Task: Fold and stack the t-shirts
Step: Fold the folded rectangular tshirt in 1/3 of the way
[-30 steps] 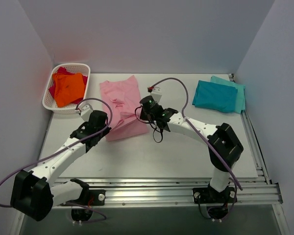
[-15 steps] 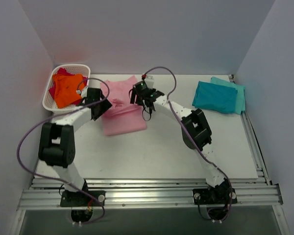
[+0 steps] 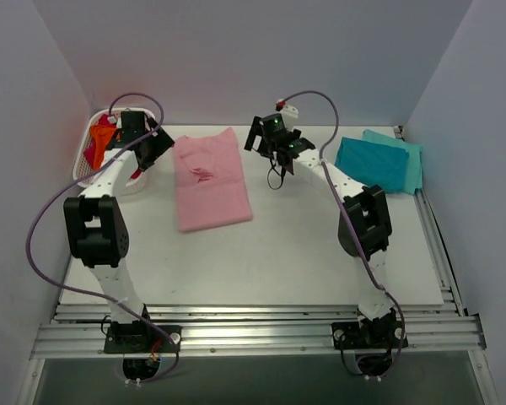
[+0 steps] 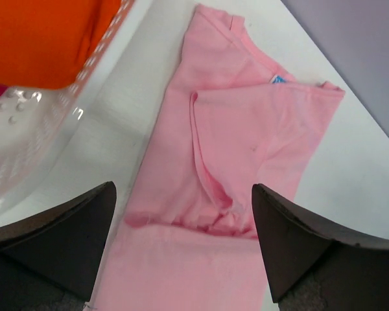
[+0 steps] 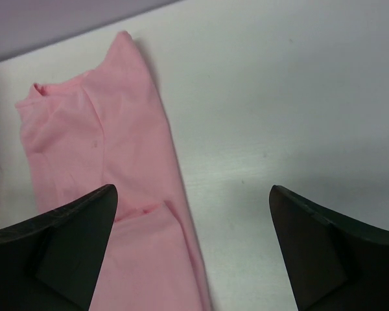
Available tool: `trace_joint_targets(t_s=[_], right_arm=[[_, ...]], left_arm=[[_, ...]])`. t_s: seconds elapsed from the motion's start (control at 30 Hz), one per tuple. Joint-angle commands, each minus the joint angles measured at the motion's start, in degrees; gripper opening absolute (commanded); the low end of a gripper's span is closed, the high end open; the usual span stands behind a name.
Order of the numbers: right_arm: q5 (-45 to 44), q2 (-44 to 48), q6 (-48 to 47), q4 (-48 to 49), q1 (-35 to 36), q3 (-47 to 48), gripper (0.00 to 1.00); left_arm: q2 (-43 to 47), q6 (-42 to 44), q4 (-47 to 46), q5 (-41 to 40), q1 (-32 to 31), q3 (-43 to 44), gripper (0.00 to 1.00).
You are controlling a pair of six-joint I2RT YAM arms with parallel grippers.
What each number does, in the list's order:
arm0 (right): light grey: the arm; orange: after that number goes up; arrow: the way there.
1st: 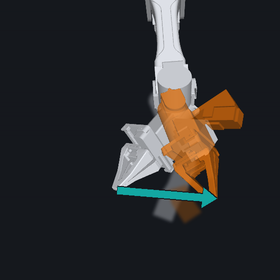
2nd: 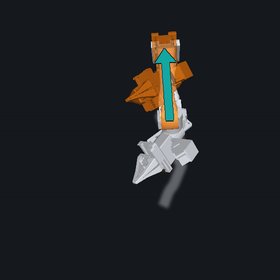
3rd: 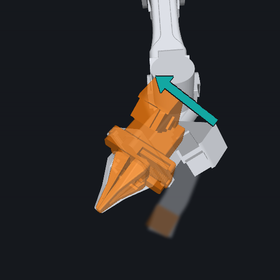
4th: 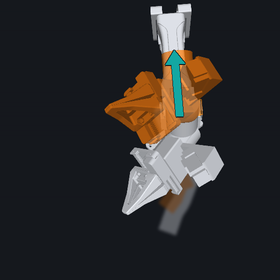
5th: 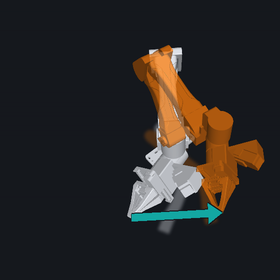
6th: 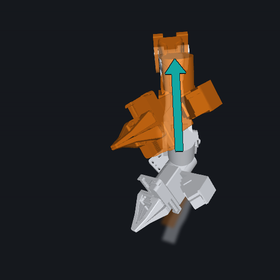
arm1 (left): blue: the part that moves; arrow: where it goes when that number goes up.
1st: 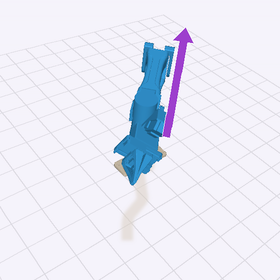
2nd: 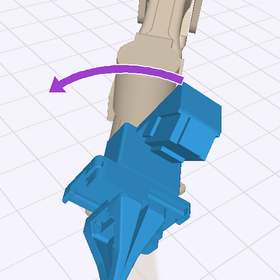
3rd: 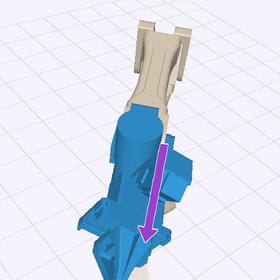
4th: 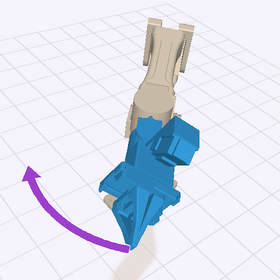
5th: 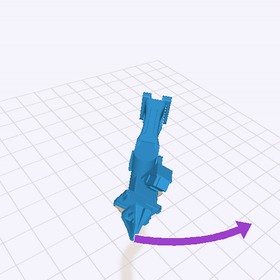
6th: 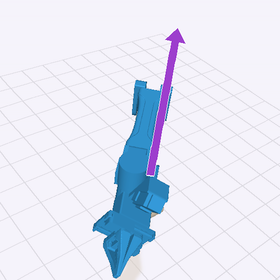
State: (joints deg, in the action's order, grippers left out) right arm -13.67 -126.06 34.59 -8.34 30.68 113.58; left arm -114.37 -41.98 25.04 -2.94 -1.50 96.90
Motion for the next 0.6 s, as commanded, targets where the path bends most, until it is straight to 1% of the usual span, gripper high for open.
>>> trace_joint_targets(t_s=[0.0,0.03,0.07,0.1,0.13,0.17,0.23,0.27,0.3,0.37,0.4,0.47,0.57], right_arm=[[0.47,13.43,3.02,10.30,-0.09,-19.97,1.00],[1.27,15.30,3.64,10.36,-0.09,-23.98,1.00],[1.54,16.71,5.04,13.67,-0.09,-27.59,1.00],[2.15,18.03,5.57,15.09,-0.09,-30.93,1.00],[3.72,19.87,6.10,17.63,0.00,-36.44,1.00],[3.83,20.41,7.67,18.18,-0.09,-38.76,1.00],[5.48,21.90,8.74,20.62,-0.09,-43.07,1.00],[6.11,22.26,9.00,21.69,0.08,-47.09,0.99],[6.46,22.61,9.61,22.48,0.26,-48.87,0.99],[7.17,23.84,10.14,25.20,0.96,-53.78,0.99],[7.34,24.71,11.02,26.17,1.14,-55.29,0.99],[8.22,25.16,11.55,28.72,2.37,-58.02,0.99],[8.14,24.55,11.99,29.34,4.82,-58.38,0.98]], left_arm=[[12.29,1.29,-0.23,-0.84,-0.43,-7.14,0.94],[13.98,1.02,-0.95,-0.84,-0.61,-10.30,0.94],[15.82,0.85,-1.65,-0.84,-0.79,-16.42,0.94],[17.49,0.41,-2.35,-2.06,-1.57,-19.79,0.94],[20.73,-0.64,-3.06,-2.42,-2.01,-22.95,0.94],[22.33,-0.82,-6.02,-2.33,-2.54,-30.03,0.94],[25.59,-2.49,-8.50,-1.90,-4.30,-36.23,0.94],[26.29,-3.02,-9.73,-1.46,-5.00,-38.96,0.94],[27.00,-3.55,-11.92,-1.45,-5.96,-43.68,0.94],[29.02,-6.26,-12.73,-2.51,-8.78,-47.66,0.94],[30.59,-7.15,-14.30,-2.94,-9.92,-51.16,0.94],[32.35,-10.13,-15.45,-4.35,-12.91,-54.17,0.94],[36.48,-13.48,-17.38,-6.28,-15.28,-59.89,0.94]])
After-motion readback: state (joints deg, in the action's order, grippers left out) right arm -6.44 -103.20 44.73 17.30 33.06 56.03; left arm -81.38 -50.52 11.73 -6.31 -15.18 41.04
